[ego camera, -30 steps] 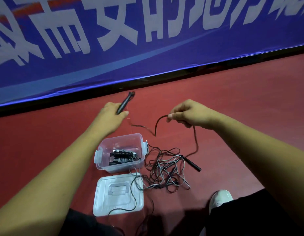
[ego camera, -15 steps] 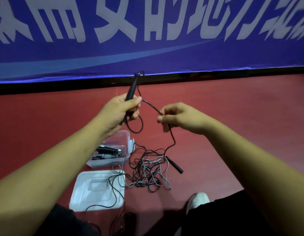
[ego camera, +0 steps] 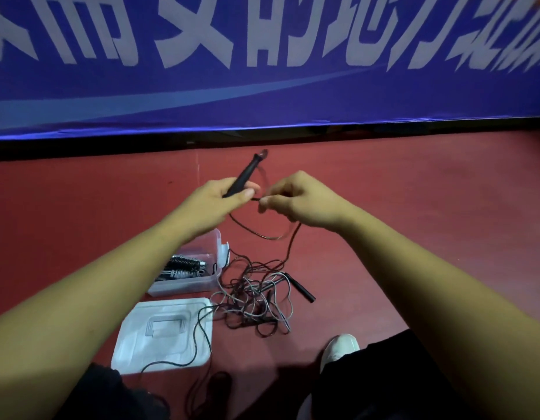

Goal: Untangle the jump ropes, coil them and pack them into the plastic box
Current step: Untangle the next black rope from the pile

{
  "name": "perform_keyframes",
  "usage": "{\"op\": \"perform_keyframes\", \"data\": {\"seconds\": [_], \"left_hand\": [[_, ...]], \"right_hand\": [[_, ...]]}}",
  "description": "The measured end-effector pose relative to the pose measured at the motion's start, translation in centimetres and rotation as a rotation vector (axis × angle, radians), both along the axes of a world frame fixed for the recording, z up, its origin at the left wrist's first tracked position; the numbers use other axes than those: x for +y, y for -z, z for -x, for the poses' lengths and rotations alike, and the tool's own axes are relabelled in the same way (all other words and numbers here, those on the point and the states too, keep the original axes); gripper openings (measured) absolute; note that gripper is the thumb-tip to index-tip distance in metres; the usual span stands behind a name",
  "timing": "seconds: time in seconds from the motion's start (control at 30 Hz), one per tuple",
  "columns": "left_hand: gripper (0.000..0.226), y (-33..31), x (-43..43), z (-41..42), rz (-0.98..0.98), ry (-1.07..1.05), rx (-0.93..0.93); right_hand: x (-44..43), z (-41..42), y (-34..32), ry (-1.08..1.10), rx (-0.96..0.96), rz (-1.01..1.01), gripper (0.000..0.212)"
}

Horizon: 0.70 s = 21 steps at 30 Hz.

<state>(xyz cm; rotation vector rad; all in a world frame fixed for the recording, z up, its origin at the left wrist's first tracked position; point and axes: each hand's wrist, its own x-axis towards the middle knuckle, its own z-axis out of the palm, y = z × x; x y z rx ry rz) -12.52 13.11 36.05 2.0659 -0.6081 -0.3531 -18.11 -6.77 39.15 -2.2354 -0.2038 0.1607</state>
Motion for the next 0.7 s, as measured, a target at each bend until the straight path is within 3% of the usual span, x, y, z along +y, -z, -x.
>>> {"op": "perform_keyframes", "data": {"seconds": [0.07, 0.13, 0.23, 0.4, 0.47, 0.53, 0.6, 0.7], "left_hand": [[0.016, -0.6, -0.9, 0.7, 0.127, 0.058, 0.049], [0.012, -1.8, -1.5, 1.1, 0.397, -0.017, 0.175], [0.019, -2.9, -1.4, 0.6, 0.728, -0.148, 0.313], [0.023, -2.1, 0.2, -1.1, 0.837, -0.307, 0.372], [0.025, -1.9, 0.7, -2.2, 0.792, -0.402, 0.343], [0.026, -1.6, 1.4, -3.3, 0.642, -0.472, 0.277], [0.02, -0.7, 2.3, -4.3, 0.395, -0.465, 0.196], [0.009, 0.4, 3.2, -4.5, -0.059, -0.369, 0.01]], "right_hand": [[0.3, -0.1, -1.1, 0.043, -0.064, -0.067, 0.022], [-0.3, -0.2, -1.5, 0.052, -0.079, -0.163, 0.022], [-1.8, -0.4, 0.0, -0.05, 0.037, -0.262, 0.02], [-4.2, -1.1, 4.3, -0.095, 0.345, -0.294, 0.011], [-4.3, -1.1, 4.2, -0.063, 0.332, -0.269, 0.011], [-4.0, -1.2, 2.8, 0.029, 0.185, -0.264, 0.013], [-3.8, -1.4, 1.0, 0.162, -0.014, -0.335, 0.016], [-4.0, -1.2, -0.9, 0.254, -0.122, -0.44, 0.019]]}}
